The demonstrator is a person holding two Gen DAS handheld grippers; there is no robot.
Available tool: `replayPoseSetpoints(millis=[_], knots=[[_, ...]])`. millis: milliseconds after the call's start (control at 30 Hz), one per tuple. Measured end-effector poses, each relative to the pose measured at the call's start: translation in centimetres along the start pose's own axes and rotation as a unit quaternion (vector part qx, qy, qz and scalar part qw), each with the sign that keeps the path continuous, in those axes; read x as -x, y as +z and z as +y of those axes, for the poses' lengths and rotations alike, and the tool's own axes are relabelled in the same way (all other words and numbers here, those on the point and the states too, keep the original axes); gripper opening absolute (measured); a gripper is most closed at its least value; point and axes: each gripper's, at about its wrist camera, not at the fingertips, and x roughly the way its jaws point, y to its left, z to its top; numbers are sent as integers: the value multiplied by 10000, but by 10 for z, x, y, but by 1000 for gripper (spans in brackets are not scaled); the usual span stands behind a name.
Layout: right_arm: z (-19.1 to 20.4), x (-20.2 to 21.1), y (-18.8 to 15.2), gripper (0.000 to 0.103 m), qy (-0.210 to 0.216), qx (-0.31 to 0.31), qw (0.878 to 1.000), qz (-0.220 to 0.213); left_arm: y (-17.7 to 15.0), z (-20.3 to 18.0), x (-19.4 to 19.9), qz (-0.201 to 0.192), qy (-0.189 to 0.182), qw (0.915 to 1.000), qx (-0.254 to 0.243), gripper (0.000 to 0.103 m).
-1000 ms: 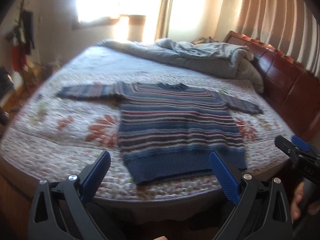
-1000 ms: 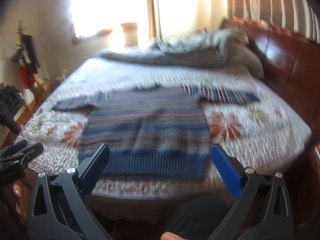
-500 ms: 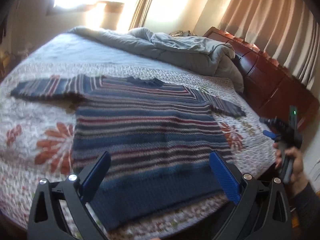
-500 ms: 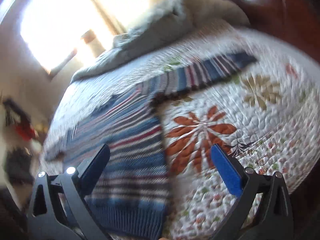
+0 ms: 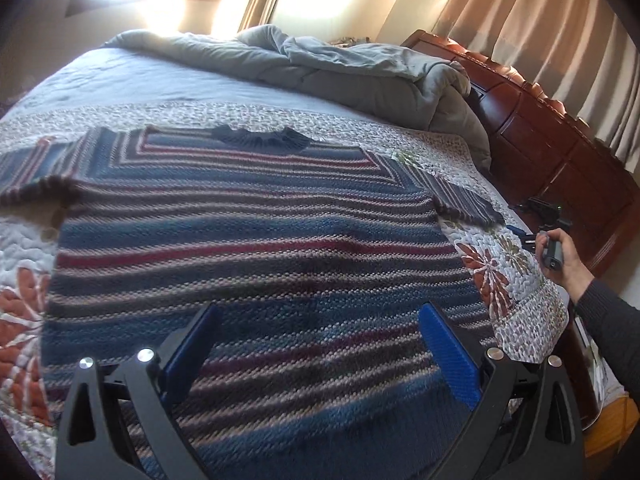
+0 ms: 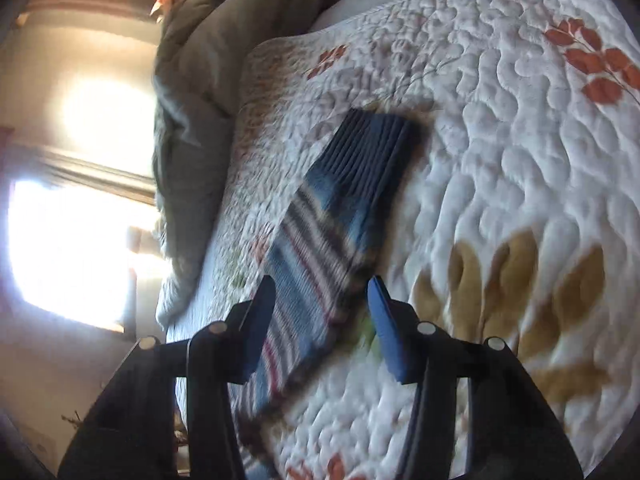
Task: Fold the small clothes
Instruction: 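Grasp the sweater sleeve cuff with the right gripper and lift it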
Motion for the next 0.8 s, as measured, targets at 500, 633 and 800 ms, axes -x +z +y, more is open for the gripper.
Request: replayPoseSetpoints(millis=[500, 633, 800], knots=[[-3, -70, 49, 54, -464, -107, 9988, -132, 13, -4, -44, -8, -168, 9997, -176, 99], [9, -67, 48, 21, -564, 110, 9982, -159, 12, 8, -45, -18, -180, 9998, 1, 99], [43, -47, 41, 13, -652, 651, 9952, -326, 11, 23, -42, -72, -151, 9998, 120, 99]])
